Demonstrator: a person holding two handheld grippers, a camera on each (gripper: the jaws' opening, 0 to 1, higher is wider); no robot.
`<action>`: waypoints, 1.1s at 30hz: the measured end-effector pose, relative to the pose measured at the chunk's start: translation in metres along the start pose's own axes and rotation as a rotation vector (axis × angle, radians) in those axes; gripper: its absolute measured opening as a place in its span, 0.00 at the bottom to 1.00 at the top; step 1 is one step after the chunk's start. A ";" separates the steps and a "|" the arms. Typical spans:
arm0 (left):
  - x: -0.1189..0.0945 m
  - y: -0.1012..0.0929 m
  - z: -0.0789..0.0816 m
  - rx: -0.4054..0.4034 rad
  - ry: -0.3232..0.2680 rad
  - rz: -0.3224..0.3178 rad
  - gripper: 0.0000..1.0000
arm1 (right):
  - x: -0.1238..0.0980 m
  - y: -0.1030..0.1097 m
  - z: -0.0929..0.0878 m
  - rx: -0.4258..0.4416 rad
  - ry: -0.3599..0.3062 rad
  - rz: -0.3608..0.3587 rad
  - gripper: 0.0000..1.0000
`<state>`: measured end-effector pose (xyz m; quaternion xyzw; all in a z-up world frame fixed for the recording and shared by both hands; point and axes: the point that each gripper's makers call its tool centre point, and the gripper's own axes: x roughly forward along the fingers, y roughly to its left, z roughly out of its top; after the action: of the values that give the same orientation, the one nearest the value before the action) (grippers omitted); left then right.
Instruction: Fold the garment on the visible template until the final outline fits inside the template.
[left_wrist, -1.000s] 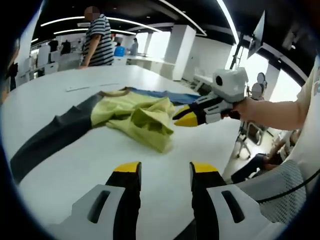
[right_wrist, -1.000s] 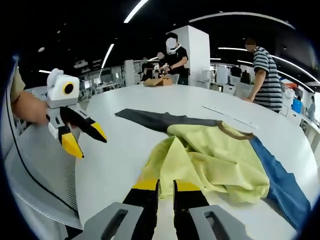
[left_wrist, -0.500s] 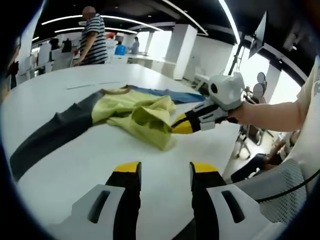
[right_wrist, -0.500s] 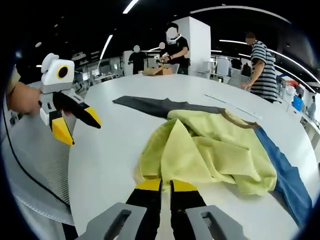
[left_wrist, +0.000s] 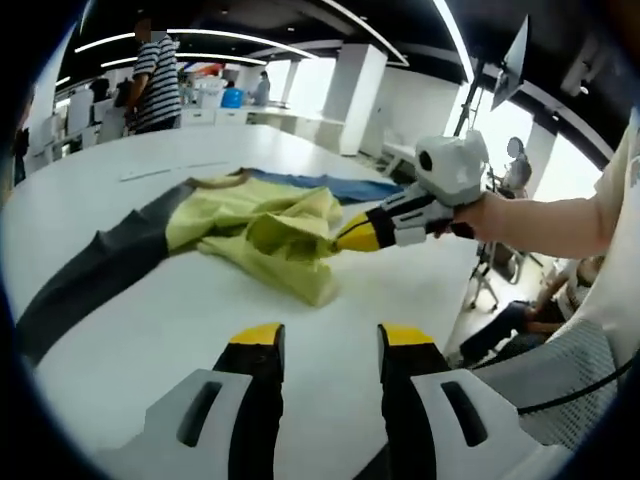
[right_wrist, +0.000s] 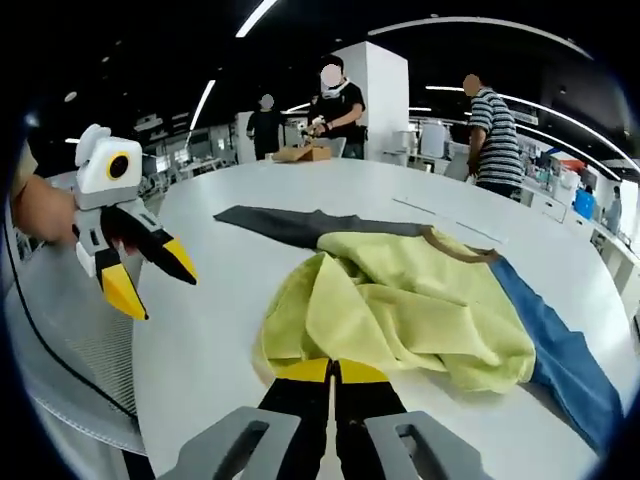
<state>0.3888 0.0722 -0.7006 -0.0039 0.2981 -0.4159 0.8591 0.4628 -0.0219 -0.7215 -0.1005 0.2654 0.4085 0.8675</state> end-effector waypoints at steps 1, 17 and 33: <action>0.001 -0.001 0.000 0.001 0.002 -0.002 0.33 | -0.001 -0.001 0.002 0.011 -0.011 -0.003 0.00; 0.030 -0.020 0.006 0.039 0.013 -0.025 0.29 | -0.011 -0.020 0.014 0.050 -0.061 -0.049 0.00; 0.054 -0.014 -0.002 0.058 0.057 0.035 0.21 | -0.012 -0.021 0.015 0.059 -0.068 -0.054 0.00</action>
<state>0.4035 0.0252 -0.7261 0.0383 0.3104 -0.4092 0.8571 0.4777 -0.0373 -0.7032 -0.0679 0.2450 0.3800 0.8894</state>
